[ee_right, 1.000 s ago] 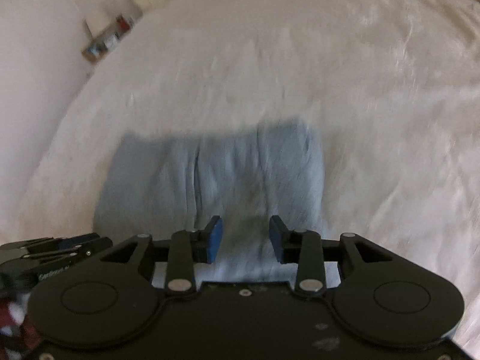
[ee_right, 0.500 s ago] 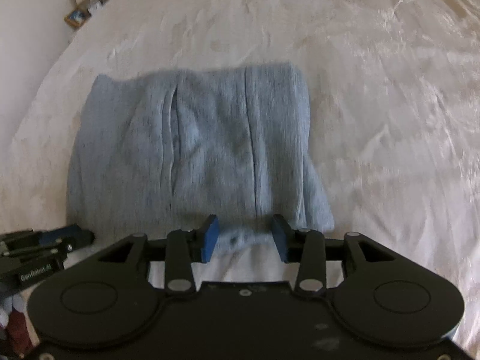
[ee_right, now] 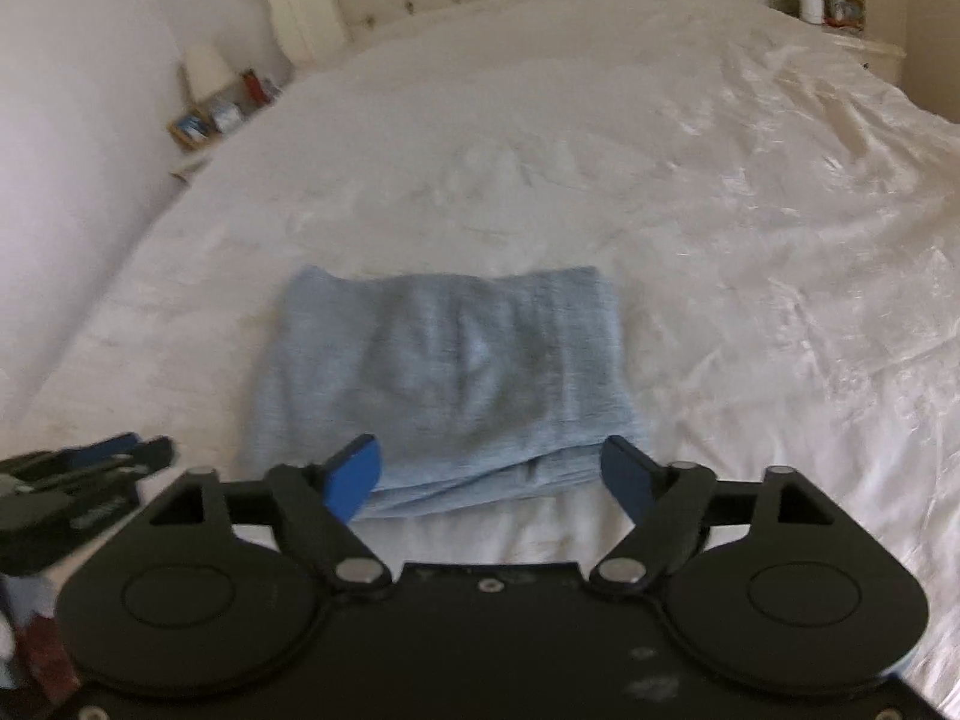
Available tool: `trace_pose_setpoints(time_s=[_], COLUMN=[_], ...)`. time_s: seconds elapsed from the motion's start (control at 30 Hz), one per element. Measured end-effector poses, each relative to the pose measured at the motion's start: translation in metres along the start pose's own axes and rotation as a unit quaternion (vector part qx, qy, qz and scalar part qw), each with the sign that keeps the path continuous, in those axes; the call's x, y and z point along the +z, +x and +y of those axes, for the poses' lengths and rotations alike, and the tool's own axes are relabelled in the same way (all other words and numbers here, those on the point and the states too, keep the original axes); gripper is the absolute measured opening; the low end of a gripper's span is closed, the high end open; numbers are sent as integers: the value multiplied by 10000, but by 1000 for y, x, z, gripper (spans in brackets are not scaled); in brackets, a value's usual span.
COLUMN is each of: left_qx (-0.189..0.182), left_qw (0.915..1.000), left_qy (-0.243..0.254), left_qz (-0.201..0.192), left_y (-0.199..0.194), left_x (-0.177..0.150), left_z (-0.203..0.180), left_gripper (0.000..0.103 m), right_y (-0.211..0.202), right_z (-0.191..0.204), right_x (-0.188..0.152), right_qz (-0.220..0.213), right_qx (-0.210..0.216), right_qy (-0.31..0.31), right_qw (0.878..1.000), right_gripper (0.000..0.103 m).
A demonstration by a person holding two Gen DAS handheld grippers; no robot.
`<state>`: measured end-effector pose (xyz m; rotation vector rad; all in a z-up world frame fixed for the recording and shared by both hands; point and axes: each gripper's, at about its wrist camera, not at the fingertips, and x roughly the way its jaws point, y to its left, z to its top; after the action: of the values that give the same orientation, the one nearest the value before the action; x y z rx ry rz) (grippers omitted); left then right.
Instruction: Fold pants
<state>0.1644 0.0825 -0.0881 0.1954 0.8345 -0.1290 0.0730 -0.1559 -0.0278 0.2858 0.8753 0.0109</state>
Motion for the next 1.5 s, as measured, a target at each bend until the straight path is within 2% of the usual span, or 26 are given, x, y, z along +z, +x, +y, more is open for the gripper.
trace_pose_setpoints(time_s=[0.13, 0.27, 0.53, 0.63, 0.8, 0.93, 1.2, 1.5], left_qx=[-118, -400, -291, -242, -200, -185, -238, -255], left_qw=[9999, 9989, 9972, 9963, 9961, 9963, 9966, 9951], left_qy=[-74, -191, -616, -712, -709, -713, -610, -658], left_qz=[-77, 170, 321, 418, 490, 448, 508, 700], left_y=[-23, -36, -57, -62, -70, -76, -78, -74], left_x=[3, 5, -5, -11, -16, -16, -17, -18], left_z=[-4, -3, 11, 12, 7, 3, -15, -30], left_gripper=[27, 27, 27, 27, 27, 27, 27, 27], right_y=[-25, -43, -58, -67, -80, -90, -92, -90], right_z=[15, 22, 18, 20, 27, 31, 21, 13], right_x=[-4, -5, -18, -23, -27, -27, -30, -28], right_qz=[-34, 93, 413, 340, 64, -179, -69, 58], right_qx=[76, 66, -185, -134, -165, -230, -144, -198], right_qy=[-45, 13, 230, 289, 181, 27, 192, 93], right_qw=[10000, 9999, 9987, 9989, 9997, 9996, 9997, 9997], right_gripper=[92, 94, 94, 94, 103, 103, 103, 103])
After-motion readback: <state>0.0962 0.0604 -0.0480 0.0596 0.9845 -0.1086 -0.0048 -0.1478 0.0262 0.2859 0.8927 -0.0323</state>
